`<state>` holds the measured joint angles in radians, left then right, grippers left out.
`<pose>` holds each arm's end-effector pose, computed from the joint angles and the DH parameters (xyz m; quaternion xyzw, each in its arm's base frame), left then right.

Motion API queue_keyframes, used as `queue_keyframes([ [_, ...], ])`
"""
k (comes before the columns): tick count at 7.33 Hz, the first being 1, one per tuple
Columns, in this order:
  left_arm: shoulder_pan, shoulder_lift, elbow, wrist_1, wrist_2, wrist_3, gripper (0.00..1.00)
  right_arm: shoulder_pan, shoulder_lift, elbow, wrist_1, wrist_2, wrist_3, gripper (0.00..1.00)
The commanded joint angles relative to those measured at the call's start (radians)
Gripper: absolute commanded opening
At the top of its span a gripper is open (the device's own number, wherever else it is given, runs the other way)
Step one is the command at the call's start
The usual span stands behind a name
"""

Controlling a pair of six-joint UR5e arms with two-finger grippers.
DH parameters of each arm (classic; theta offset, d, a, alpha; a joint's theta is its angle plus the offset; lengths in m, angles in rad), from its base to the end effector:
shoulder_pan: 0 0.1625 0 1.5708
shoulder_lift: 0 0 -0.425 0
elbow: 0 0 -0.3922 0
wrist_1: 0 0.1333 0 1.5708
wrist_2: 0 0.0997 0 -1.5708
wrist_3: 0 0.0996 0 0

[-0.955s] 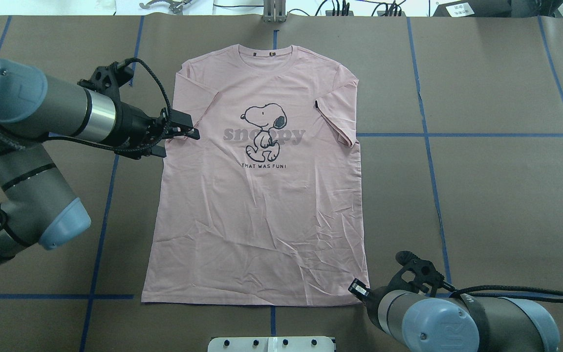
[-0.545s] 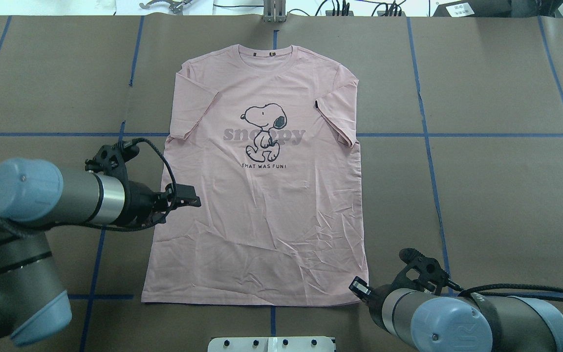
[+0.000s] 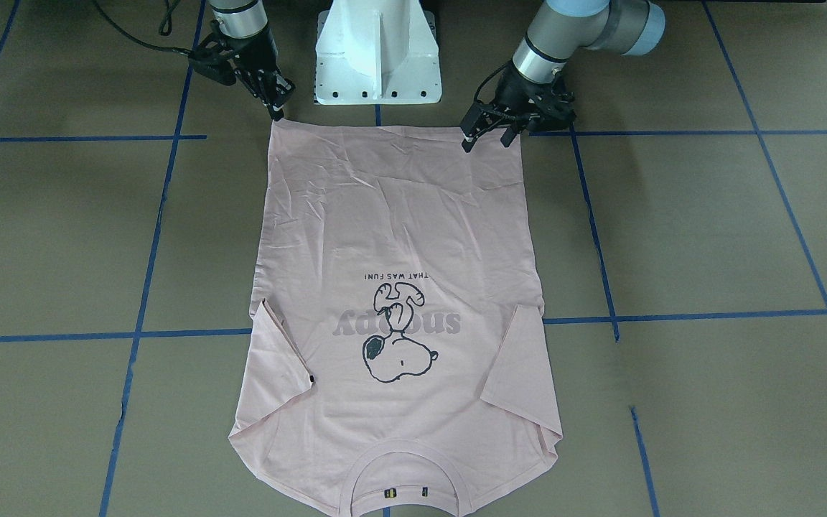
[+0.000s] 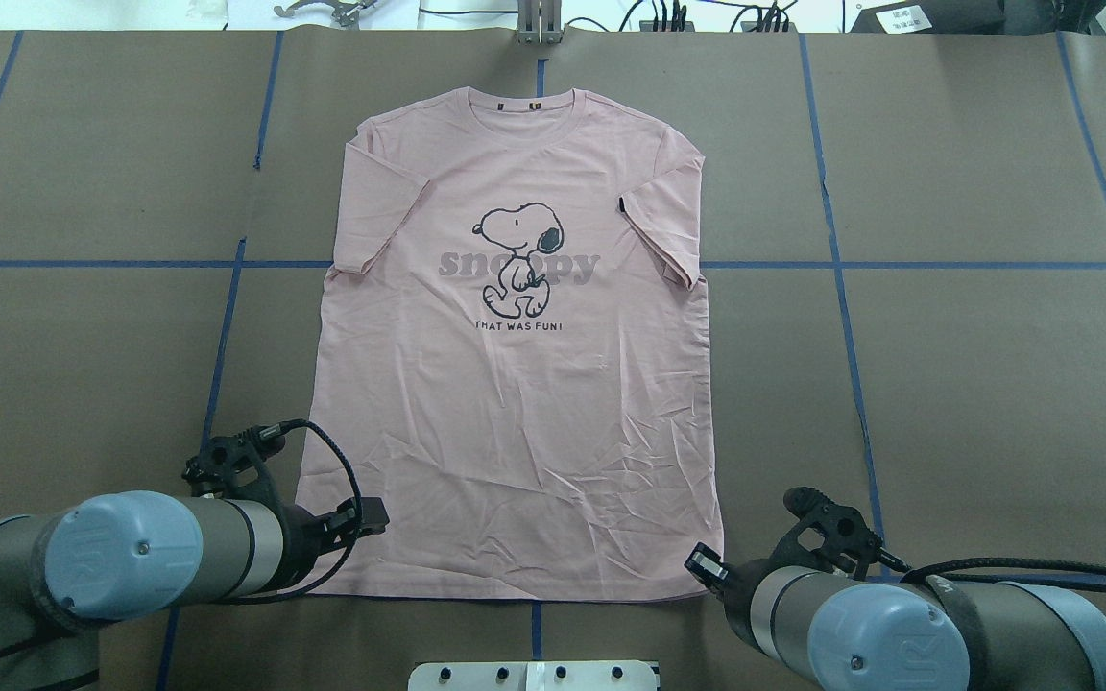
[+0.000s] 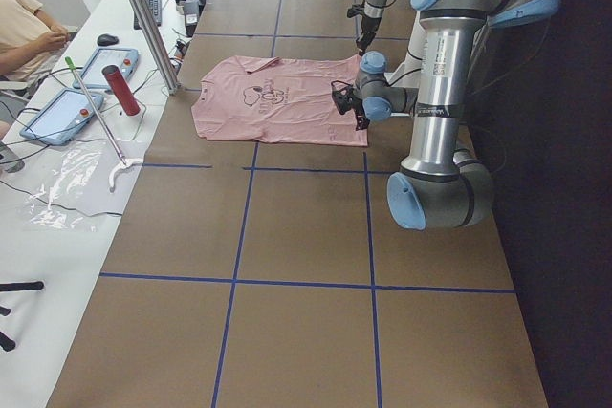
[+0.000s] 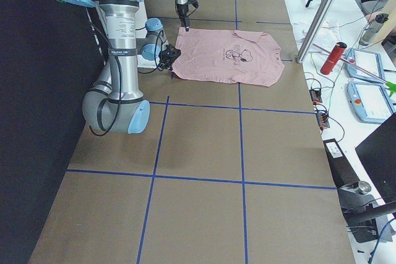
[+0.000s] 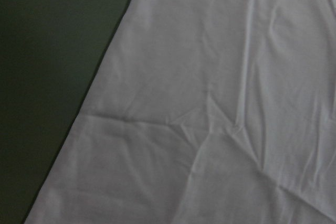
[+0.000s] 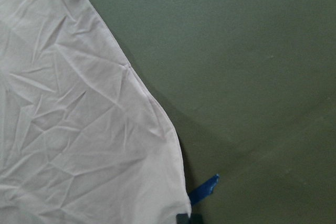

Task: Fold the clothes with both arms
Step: 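Move the left gripper to the other hem corner and grasp both corners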

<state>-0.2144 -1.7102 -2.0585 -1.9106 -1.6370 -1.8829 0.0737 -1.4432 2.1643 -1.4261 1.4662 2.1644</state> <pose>0.4763 -0.2334 0.3276 -0.0520 0.4626 -0.2154 0.8584 -0.4768 -0.1793 0.3134 -0.0618 -0.4171 0.3176 0.8493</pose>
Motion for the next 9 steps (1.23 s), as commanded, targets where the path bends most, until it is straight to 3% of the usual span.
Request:
queue_keyframes([
  [1,0.023,0.046,-0.015,0.032,0.0,-0.073,0.8,0.0,-0.002,0.0,-0.001,-0.001,0.0,0.0],
  [9,0.024,0.078,0.001,0.025,-0.003,-0.078,0.75,-0.002,0.0,0.0,-0.001,-0.001,0.0,0.0],
])
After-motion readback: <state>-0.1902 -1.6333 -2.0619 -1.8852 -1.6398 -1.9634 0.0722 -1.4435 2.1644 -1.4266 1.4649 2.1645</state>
